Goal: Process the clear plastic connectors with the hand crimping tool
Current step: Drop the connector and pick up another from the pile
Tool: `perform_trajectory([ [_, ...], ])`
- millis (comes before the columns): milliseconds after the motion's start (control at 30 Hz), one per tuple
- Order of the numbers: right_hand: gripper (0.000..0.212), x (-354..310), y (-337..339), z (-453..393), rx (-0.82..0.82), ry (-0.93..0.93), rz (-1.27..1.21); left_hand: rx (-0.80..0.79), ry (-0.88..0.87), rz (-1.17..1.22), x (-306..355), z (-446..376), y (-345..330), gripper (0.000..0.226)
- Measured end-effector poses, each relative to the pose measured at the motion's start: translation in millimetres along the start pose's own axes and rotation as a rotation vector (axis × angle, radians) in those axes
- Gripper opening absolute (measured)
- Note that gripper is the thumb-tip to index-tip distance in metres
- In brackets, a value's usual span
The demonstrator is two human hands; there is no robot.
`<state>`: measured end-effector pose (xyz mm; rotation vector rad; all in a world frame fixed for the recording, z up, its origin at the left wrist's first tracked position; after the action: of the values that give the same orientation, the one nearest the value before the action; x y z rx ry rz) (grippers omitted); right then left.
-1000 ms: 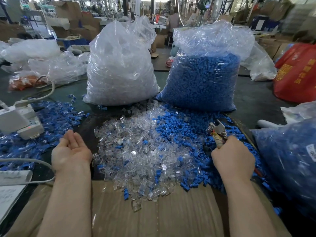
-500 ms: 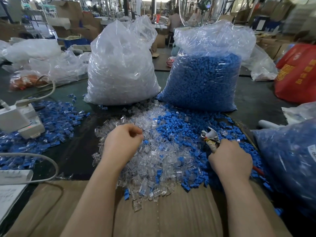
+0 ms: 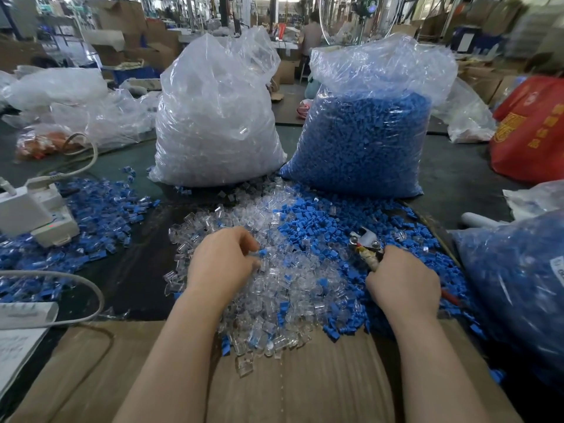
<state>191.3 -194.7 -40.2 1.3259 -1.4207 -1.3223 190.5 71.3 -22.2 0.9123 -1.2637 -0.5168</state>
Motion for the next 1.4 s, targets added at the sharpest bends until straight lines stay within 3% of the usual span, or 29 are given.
perform_trajectory([
  [167, 0.019, -2, 2, 1, 0.019, -0.009, -0.026, 0.01, -0.012, 0.088, -1, -1, 2, 0.02],
  [300, 0.018, -4, 10, 0, 0.132, -0.016, -0.087, -0.058, -0.025, 0.415, 6, 1, 2, 0.016],
  [633, 0.016, -12, 17, 0, 0.296, 0.047, -0.649, -0.336, 0.105, 1.077, 27, 11, -4, 0.016],
  [867, 0.009, -36, 26, 8, 0.295, 0.227, -1.076, -0.295, 0.016, 0.93, 39, 18, -11, 0.018],
  [1000, 0.018, -48, 29, 13, 0.216, 0.32, -1.273, -0.278, -0.026, 0.875, 44, 22, -15, 0.017],
  [1400, 0.023, -61, 25, 16, 0.079, 0.429, -1.228, -0.263, -0.08, 0.933, 51, 26, -16, 0.022],
])
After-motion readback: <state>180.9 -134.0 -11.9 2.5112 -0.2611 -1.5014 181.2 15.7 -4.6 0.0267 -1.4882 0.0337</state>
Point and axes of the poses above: each hand's wrist, its own z-axis away from the middle knuckle, its own y-axis out of the back of the hand, x = y × z, the point moved 4 cm from there along -z, towards the middle knuckle, and after that the axes turned 9 degrees about y, right-handed, at the moved point
